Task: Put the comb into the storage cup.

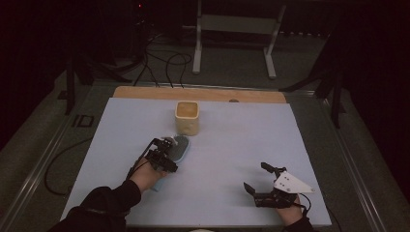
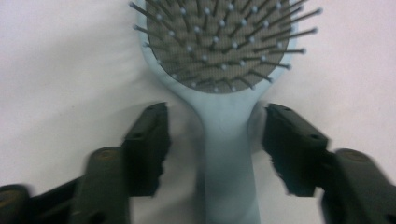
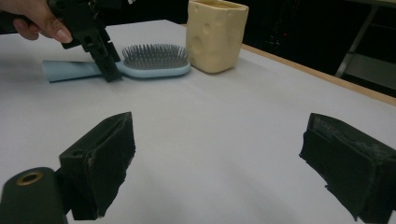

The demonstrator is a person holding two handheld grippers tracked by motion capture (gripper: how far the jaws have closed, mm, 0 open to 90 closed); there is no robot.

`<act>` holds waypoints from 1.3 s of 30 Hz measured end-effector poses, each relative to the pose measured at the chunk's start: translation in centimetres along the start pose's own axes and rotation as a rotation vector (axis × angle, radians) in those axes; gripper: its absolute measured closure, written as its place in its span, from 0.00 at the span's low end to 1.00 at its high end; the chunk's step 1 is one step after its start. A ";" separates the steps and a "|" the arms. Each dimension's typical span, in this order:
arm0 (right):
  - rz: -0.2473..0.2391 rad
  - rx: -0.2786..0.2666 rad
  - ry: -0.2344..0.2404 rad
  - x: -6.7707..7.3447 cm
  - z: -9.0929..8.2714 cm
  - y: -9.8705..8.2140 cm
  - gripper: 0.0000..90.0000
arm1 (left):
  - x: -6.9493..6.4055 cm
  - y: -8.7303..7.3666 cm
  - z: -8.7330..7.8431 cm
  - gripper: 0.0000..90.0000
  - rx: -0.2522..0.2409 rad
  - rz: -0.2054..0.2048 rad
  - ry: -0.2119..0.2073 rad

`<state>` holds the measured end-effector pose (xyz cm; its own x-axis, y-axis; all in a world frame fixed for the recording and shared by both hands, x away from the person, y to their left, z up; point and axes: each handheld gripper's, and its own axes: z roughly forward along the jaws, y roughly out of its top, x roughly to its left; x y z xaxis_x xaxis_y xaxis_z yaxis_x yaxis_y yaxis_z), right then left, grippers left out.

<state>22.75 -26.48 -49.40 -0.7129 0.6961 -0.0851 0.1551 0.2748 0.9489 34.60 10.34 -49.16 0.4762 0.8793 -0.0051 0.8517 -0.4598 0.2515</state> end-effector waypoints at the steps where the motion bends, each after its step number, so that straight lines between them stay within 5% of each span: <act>1: -0.001 0.000 0.000 0.0 0.0 0.0 0.10 | 0.0 0.0 0.0 0.59 0.000 -0.003 -0.003; 12: -0.001 0.000 -0.001 0.1 0.0 0.0 0.10 | 0.3 0.1 -0.1 0.75 0.020 -0.052 -0.034; 32: 0.001 0.000 -0.008 -0.1 -0.1 0.0 0.11 | 2.0 -2.8 -0.8 0.78 -0.146 -0.102 -0.125; 39: 0.001 0.000 -0.007 -0.1 0.0 0.0 0.11 | 1.9 -3.6 -2.4 0.78 -0.233 -0.040 -0.126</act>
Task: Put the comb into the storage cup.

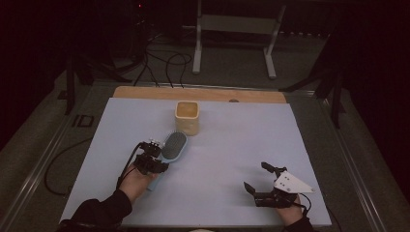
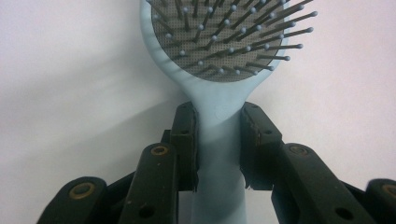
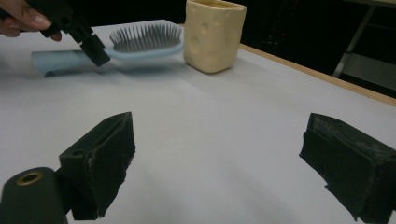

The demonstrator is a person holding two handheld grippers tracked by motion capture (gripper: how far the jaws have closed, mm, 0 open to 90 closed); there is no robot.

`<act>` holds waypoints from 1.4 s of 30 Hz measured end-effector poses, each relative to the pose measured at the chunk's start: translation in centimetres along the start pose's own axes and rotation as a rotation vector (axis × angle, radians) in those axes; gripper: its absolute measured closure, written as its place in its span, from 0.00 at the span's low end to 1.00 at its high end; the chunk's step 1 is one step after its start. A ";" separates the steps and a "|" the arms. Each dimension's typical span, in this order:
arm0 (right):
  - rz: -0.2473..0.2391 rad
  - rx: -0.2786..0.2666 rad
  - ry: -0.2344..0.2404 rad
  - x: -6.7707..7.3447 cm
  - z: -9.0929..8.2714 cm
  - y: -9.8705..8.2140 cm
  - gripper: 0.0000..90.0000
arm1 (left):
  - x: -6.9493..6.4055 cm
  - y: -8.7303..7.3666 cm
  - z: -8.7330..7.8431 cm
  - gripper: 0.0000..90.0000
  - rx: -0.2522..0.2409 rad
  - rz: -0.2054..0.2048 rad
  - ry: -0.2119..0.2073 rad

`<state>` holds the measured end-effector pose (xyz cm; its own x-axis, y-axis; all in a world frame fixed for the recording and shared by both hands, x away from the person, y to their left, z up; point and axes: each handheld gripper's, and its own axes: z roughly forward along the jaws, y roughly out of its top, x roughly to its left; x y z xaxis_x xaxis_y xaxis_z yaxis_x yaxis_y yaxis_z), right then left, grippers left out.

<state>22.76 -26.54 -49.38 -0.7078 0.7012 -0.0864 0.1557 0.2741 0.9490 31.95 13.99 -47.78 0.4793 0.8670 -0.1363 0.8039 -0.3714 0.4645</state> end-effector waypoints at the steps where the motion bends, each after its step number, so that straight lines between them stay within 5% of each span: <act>1: 0.000 0.000 0.000 0.0 0.0 0.0 0.11 | -0.1 0.0 -0.4 0.78 -0.024 0.014 0.011; 8: -0.001 0.000 0.000 0.0 0.0 0.0 0.11 | -0.6 0.8 -2.9 0.78 -0.150 0.082 0.008; 17: 0.001 0.000 -0.001 0.0 0.0 0.0 0.10 | -0.4 2.5 -4.7 0.78 -0.308 0.086 -0.037; 42: 0.003 -0.004 0.002 -0.1 0.0 0.0 0.11 | -0.8 7.1 -6.4 0.78 -0.492 0.107 -0.080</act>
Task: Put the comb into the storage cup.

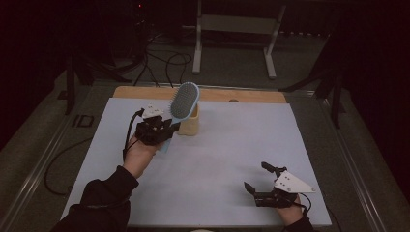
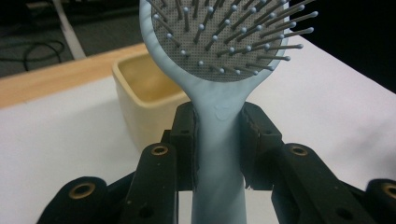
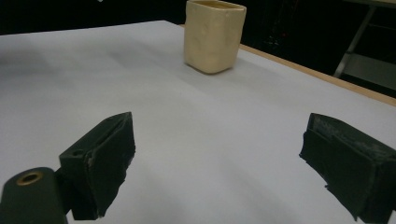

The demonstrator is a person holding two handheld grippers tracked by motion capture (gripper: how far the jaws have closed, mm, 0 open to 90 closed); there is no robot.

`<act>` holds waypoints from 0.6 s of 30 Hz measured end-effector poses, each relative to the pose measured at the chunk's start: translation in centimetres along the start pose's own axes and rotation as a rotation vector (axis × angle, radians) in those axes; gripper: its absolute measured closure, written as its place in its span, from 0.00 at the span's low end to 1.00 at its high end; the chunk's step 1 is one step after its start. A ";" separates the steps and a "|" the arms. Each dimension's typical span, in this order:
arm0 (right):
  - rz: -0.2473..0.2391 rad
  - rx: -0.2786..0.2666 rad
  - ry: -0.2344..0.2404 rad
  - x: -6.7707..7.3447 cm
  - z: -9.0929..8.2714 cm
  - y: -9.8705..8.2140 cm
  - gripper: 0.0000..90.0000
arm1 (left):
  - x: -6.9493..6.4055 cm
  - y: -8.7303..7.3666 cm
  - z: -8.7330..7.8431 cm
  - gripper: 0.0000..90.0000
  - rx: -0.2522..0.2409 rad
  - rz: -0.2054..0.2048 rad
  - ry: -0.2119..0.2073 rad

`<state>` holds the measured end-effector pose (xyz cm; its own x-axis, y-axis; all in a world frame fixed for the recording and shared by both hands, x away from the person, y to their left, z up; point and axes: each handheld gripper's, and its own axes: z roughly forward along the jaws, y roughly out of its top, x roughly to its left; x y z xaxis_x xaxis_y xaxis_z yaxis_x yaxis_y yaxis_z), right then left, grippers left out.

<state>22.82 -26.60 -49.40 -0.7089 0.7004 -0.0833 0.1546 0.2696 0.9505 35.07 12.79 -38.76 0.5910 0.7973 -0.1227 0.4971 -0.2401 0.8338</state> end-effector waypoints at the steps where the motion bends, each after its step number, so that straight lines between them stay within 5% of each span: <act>1: -0.001 0.000 0.000 0.0 0.0 0.0 0.11 | 0.0 0.2 0.0 0.78 -0.010 0.006 0.006; 18: 0.001 0.000 -0.002 0.0 0.0 0.0 0.11 | 0.1 3.1 0.8 0.78 -0.076 0.003 0.006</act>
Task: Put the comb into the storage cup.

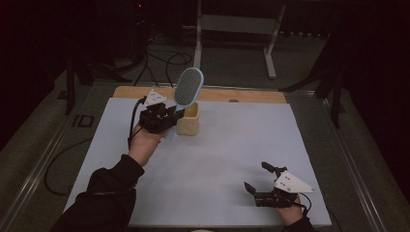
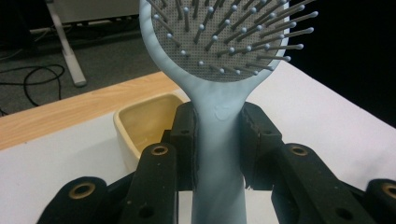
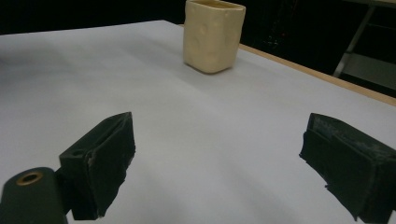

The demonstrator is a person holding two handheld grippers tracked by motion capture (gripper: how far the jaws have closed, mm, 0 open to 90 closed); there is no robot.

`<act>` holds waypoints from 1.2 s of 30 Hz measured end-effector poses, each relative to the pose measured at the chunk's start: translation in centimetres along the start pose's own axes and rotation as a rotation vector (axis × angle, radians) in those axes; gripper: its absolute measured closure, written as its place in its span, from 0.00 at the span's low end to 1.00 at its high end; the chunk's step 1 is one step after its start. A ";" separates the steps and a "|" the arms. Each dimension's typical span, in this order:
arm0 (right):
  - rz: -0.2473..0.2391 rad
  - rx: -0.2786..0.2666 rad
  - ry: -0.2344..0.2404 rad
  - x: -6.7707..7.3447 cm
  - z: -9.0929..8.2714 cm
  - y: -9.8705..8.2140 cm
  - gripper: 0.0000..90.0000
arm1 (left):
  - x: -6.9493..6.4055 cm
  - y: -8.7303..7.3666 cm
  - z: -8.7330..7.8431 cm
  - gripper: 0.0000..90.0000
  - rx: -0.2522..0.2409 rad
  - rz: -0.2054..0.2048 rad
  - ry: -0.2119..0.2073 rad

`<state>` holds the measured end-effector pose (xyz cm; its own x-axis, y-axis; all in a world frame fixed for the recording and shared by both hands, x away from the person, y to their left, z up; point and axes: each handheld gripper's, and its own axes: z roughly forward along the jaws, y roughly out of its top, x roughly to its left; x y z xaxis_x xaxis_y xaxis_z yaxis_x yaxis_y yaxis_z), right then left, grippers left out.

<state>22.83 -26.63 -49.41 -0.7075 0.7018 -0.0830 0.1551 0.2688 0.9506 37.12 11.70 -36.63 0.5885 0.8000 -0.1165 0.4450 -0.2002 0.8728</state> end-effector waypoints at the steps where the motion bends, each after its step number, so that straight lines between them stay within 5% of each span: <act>1: 0.000 0.000 0.000 0.0 0.0 0.0 0.11 | 0.0 0.2 0.1 0.78 -0.007 -0.003 -0.004; 12: 0.003 0.000 0.001 0.0 0.0 0.0 0.11 | 0.2 2.0 1.3 0.78 -0.046 0.022 0.005; 36: 0.002 -0.003 0.005 -0.1 0.0 -0.1 0.11 | 0.9 4.3 4.0 0.78 -0.157 -0.021 -0.020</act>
<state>22.90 -26.73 -49.45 -0.7108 0.6989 -0.0790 0.1549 0.2652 0.9517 42.21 9.29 -34.87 0.5943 0.7914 -0.1434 0.3468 -0.0913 0.9335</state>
